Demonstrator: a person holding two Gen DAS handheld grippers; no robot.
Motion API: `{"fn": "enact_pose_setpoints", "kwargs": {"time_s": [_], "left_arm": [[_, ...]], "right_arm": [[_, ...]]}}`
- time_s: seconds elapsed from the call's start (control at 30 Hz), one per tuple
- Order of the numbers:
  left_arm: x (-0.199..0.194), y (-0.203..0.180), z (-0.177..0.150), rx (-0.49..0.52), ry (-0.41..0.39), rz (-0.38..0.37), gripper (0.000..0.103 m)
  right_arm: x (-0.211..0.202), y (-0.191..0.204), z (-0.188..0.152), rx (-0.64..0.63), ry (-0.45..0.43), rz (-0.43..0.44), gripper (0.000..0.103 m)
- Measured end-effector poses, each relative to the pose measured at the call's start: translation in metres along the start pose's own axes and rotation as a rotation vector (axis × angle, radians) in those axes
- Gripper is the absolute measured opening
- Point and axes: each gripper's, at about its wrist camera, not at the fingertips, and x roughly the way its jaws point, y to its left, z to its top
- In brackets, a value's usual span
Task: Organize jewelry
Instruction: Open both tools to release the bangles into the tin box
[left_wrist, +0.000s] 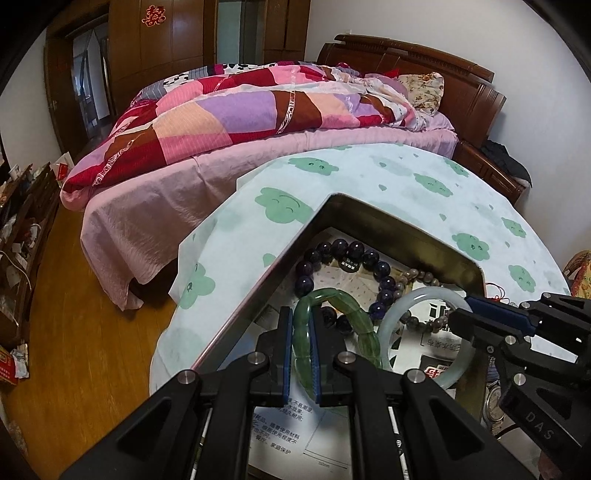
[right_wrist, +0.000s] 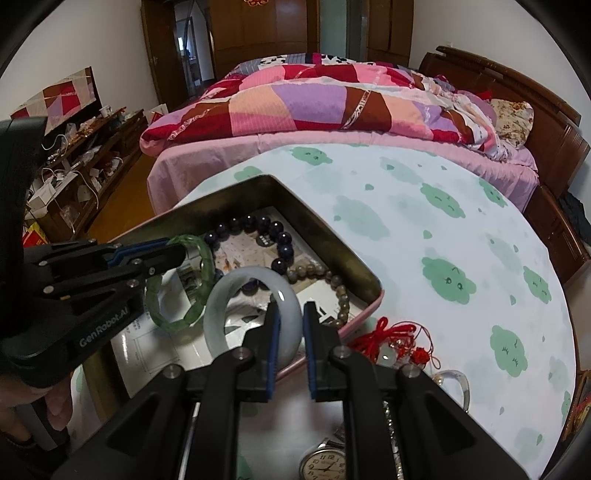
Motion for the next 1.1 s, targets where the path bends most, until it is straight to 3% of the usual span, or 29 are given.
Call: {"fn": "enact_pose_setpoints", "kwargs": {"time_s": [0.3,0.4,0.47,0.5,0.53,0.6,0.9,1.1], "left_arm": [[0.000,0.001,0.000,-0.010,-0.001,0.001,0.009],[-0.002,0.001,-0.001,-0.016,0.002,0.001,0.016],[-0.007,-0.001,-0.002,-0.016,-0.010,-0.009,0.033],[-0.010,-0.002,-0.002,-0.016,-0.015,-0.011,0.038],[-0.012,-0.003,-0.002,-0.015,-0.023,-0.005,0.055],[-0.019,-0.006,-0.004,-0.016,-0.041,-0.025,0.065],[-0.048,-0.012,-0.011,-0.041,-0.097,-0.075,0.066],[-0.069,-0.044,-0.022,0.034,-0.142,-0.090,0.066]], "right_arm": [[0.000,-0.002,0.001,0.015,-0.002,0.016,0.016],[-0.001,-0.002,0.001,0.025,-0.009,0.042,0.029],[-0.005,-0.001,0.001,0.029,-0.024,0.042,0.043],[-0.007,-0.001,0.001,0.032,-0.033,0.039,0.046],[-0.009,-0.002,0.001,0.033,-0.037,0.040,0.049],[-0.013,-0.003,-0.001,0.036,-0.043,0.042,0.052],[-0.059,-0.051,-0.036,0.141,-0.105,0.040,0.065],[-0.085,-0.089,-0.072,0.236,-0.125,-0.018,0.070]]}}
